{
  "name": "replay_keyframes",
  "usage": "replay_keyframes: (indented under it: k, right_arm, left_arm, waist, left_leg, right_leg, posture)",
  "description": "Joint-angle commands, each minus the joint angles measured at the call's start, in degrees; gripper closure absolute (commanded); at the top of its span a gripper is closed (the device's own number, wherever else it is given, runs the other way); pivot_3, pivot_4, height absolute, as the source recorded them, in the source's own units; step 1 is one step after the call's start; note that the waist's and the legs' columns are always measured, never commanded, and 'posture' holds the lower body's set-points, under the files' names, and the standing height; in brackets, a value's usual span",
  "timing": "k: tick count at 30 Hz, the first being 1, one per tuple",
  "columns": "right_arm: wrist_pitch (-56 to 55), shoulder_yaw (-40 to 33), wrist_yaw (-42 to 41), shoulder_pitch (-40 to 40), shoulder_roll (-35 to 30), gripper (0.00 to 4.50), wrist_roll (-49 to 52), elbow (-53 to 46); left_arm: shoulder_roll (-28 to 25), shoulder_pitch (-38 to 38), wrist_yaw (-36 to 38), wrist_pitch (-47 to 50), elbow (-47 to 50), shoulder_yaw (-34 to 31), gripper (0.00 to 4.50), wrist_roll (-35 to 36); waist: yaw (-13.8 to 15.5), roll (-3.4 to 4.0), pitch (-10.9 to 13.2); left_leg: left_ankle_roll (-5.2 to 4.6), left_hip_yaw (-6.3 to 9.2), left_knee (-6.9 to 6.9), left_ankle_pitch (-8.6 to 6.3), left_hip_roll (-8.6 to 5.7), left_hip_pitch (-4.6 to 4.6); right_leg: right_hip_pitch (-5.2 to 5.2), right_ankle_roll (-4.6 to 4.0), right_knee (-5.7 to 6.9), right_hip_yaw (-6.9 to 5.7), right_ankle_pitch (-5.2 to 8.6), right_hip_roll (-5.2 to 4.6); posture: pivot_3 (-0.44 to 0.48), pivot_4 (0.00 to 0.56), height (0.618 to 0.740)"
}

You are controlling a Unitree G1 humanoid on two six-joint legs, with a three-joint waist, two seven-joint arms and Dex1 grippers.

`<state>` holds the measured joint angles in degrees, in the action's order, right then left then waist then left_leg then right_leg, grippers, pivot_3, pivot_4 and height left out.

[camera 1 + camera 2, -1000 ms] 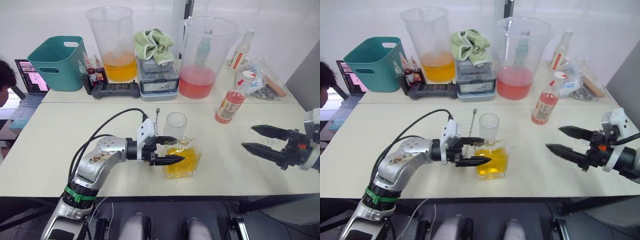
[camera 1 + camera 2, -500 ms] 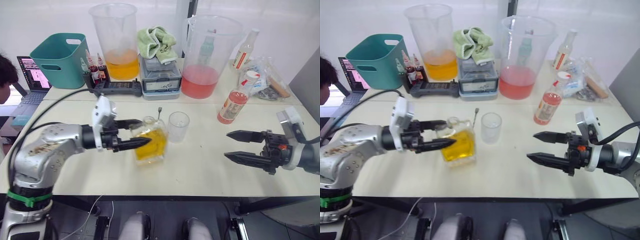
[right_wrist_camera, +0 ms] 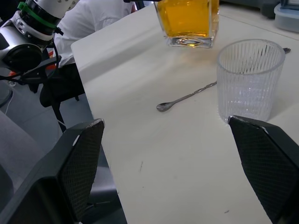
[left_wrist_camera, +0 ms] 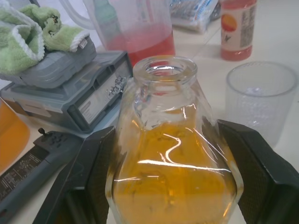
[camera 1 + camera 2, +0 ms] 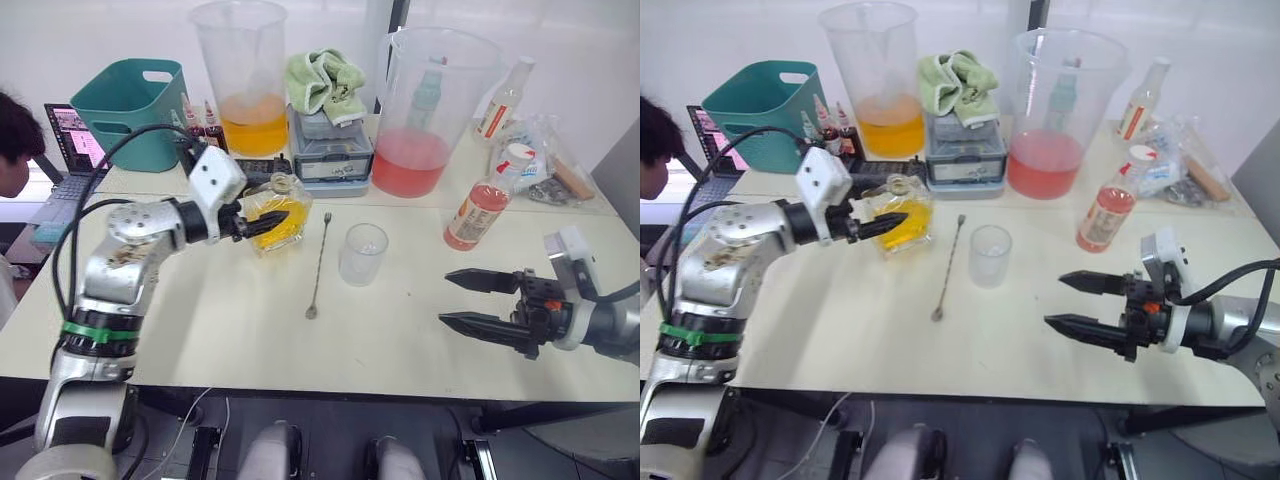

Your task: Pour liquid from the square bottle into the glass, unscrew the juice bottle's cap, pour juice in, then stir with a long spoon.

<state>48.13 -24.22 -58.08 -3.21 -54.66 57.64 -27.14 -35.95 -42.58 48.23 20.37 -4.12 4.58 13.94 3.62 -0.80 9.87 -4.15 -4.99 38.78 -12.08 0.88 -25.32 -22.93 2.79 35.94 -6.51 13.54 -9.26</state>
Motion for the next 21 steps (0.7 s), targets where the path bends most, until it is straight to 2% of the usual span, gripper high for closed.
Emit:
replay_keyframes:
  k: [1, 10, 21]
  right_arm:
    - [-0.2, -3.5, 2.1, 0.9, 0.8, 0.0, 2.8, -3.5]
    - [-1.2, -4.1, 9.2, 2.6, 3.0, 0.0, 3.3, -6.8]
    - [-2.2, -1.7, 13.3, 0.7, 3.4, 0.0, -0.4, -5.6]
  left_arm:
    - [1.9, -5.6, -2.7, -7.3, -1.7, 0.0, 1.73, -3.9]
    - [7.6, -10.1, -7.9, -17.7, -9.0, 5.2, 1.73, -14.8]
    - [9.5, -11.8, -15.6, -32.2, -14.5, 10.5, 1.73, -28.5]
  waist:
    - [0.0, -0.03, 0.0]
    - [-0.3, -0.1, 0.1]
    - [-0.3, -0.11, 0.1]
  left_leg:
    - [-0.03, 0.0, 0.0, -0.02, 0.0, -0.03]
    - [-0.08, 0.01, 0.03, -0.04, 0.02, -0.14]
    - [-0.09, 0.02, 0.07, -0.04, -0.01, -0.17]
  right_leg:
    - [-0.03, 0.0, 0.01, 0.0, 0.0, 0.0]
    - [-0.16, 0.0, 0.09, 0.01, 0.0, 0.0]
    - [-0.18, 0.0, 0.12, 0.01, -0.01, -0.01]
  posture:
    - [0.0, 0.15, 0.736]
    - [0.0, 0.15, 0.736]
    - [0.0, 0.15, 0.736]
